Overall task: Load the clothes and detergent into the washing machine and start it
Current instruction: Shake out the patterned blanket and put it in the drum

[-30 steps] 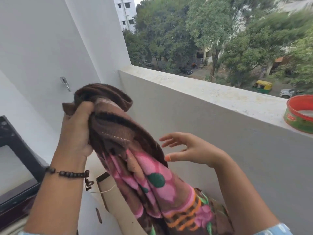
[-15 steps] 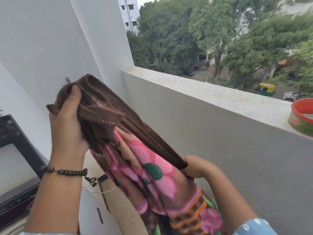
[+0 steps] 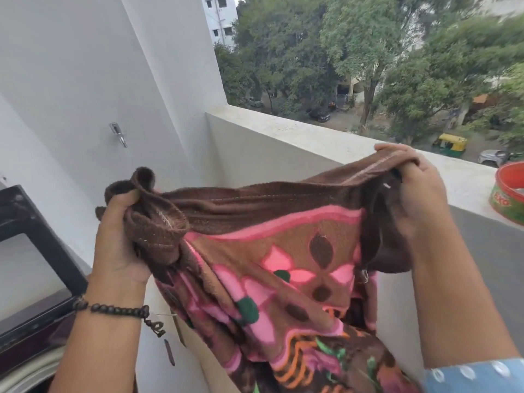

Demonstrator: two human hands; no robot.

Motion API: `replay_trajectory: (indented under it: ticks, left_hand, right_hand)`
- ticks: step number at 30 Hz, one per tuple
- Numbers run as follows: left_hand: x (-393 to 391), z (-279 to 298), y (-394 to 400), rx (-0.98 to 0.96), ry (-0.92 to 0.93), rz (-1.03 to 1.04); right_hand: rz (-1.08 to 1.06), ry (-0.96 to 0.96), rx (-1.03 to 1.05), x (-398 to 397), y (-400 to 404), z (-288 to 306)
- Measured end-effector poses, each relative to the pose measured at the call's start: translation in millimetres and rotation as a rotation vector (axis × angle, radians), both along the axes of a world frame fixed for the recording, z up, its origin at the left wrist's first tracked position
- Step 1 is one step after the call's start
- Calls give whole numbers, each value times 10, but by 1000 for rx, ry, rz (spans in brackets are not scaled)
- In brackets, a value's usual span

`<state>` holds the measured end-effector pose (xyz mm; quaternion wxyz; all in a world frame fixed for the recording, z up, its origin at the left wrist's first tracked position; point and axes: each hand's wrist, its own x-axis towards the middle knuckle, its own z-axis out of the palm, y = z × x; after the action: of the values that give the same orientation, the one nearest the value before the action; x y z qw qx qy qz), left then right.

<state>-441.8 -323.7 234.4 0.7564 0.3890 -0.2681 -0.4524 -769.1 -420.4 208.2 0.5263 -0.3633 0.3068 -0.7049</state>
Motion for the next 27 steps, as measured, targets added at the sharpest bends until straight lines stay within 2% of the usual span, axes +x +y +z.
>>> replay_trajectory:
  ticks: [3, 5, 9, 11, 15, 17, 18, 22, 24, 27]
  left_hand:
    - [-145, -46, -18, 35, -104, -109]
    - [-243, -144, -34, 34, -339, -245]
    - [-675, -481, 2, 129, -802, -548]
    - [-898, -643, 10, 189, -928, -646]
    - [-1037, -758, -78, 214, -1110, -562]
    - [-985, -732, -115, 181, -1090, -486]
    - [-955, -704, -120, 162, -1013, -453]
    - [-881, -541, -103, 97, -434, -388]
    - [-890, -482, -96, 42, -341, -403]
    - [-951, -417, -82, 1, -339, -461]
  right_hand:
    - [107, 20, -8, 64, 56, -39]
    - [178, 32, -27, 142, 105, -39]
    - [274, -92, -66, 188, 149, 55]
    - [308, -107, -97, 170, 159, 101]
    - [372, -62, -146, 127, 221, 114]
    - [372, -53, -142, 108, 238, 92]
    - [366, -56, -137, 101, 240, 77]
    - [394, 12, -128, 174, 279, 44]
    - [454, 86, -127, 370, 361, 13]
    - [551, 160, -146, 734, 526, -21]
